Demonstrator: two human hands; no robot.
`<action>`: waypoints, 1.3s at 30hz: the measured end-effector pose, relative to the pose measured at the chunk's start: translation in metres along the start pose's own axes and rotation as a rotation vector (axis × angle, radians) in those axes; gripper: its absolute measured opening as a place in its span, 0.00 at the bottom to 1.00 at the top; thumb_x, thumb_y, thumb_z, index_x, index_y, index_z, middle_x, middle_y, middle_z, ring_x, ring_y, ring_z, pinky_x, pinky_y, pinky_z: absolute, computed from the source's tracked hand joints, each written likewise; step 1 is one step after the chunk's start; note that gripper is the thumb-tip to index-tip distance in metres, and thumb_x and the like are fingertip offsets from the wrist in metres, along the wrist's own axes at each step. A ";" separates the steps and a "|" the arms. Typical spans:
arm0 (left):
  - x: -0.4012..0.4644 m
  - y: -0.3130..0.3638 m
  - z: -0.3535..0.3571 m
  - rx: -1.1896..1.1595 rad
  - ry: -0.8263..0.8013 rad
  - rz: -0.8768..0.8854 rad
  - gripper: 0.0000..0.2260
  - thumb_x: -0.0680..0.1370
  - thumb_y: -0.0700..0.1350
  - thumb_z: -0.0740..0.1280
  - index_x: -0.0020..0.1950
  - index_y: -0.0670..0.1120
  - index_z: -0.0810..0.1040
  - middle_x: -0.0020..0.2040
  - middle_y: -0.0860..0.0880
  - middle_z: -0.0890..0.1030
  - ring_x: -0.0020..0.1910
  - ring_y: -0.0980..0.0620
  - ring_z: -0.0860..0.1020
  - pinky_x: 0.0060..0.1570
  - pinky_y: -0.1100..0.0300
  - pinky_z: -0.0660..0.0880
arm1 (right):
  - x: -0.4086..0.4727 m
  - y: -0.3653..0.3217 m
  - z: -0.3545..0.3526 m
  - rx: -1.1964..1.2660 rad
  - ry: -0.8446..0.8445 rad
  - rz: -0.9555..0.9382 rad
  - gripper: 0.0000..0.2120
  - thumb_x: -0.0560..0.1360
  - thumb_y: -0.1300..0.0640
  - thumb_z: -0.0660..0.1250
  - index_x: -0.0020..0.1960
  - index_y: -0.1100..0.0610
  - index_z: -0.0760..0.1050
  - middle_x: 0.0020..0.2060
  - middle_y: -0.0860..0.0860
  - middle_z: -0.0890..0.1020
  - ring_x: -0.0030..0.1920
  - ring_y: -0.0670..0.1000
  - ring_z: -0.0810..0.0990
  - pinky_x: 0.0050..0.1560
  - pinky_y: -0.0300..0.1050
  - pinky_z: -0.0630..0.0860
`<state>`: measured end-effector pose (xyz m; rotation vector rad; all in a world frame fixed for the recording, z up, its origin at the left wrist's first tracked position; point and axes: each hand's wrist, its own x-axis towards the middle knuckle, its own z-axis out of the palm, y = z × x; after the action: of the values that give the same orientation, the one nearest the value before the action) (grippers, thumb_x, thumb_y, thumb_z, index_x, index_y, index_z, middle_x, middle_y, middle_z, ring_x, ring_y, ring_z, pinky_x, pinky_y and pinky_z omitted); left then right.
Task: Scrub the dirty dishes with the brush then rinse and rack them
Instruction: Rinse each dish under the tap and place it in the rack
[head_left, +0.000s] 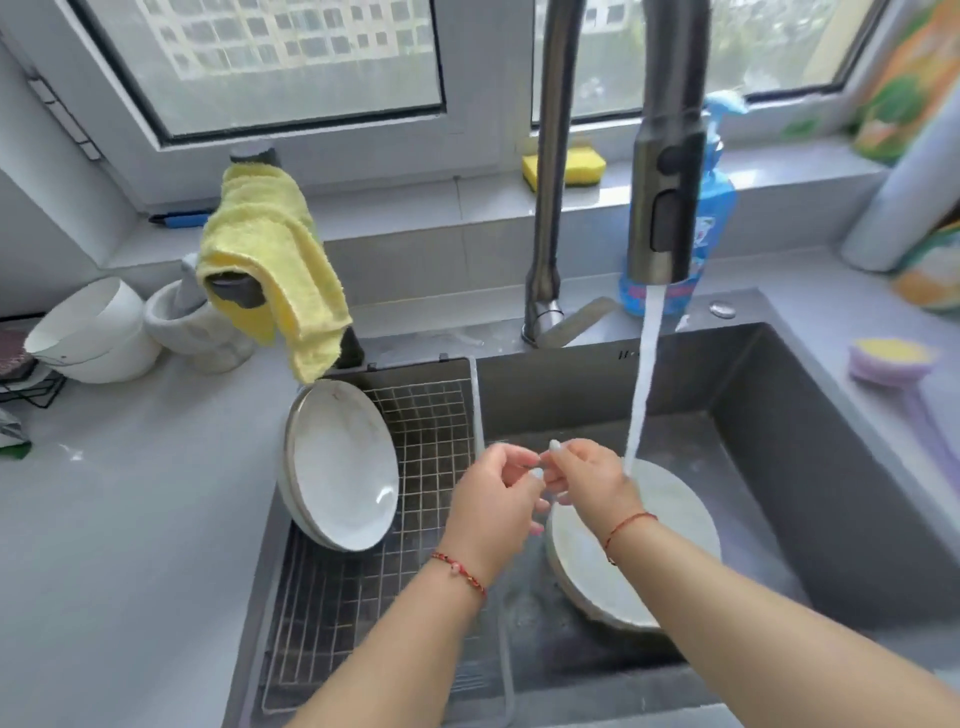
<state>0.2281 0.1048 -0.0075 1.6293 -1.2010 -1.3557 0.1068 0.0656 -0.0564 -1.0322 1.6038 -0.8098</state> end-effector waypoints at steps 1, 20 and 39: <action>0.004 -0.004 0.014 -0.018 -0.070 -0.076 0.05 0.80 0.37 0.62 0.52 0.45 0.76 0.45 0.46 0.80 0.37 0.53 0.80 0.34 0.59 0.80 | 0.005 0.010 -0.015 -0.042 0.016 0.029 0.13 0.77 0.50 0.62 0.41 0.56 0.80 0.34 0.53 0.83 0.39 0.55 0.82 0.48 0.55 0.79; 0.050 -0.111 0.099 0.798 -0.233 -0.460 0.10 0.79 0.40 0.56 0.45 0.45 0.76 0.42 0.46 0.79 0.42 0.44 0.78 0.48 0.54 0.78 | 0.041 0.126 -0.144 -1.012 -0.075 0.410 0.09 0.74 0.58 0.56 0.36 0.51 0.70 0.33 0.48 0.74 0.40 0.53 0.76 0.42 0.43 0.72; 0.040 -0.109 0.092 0.454 -0.064 -0.523 0.09 0.77 0.43 0.63 0.38 0.44 0.77 0.31 0.46 0.78 0.30 0.46 0.77 0.35 0.56 0.77 | 0.043 0.116 -0.158 -0.742 -0.129 0.455 0.11 0.69 0.65 0.56 0.34 0.58 0.75 0.26 0.51 0.80 0.25 0.51 0.74 0.28 0.36 0.67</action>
<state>0.1637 0.1081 -0.1401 2.3617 -1.2313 -1.5233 -0.0776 0.0749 -0.1352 -1.1149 1.9667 0.1848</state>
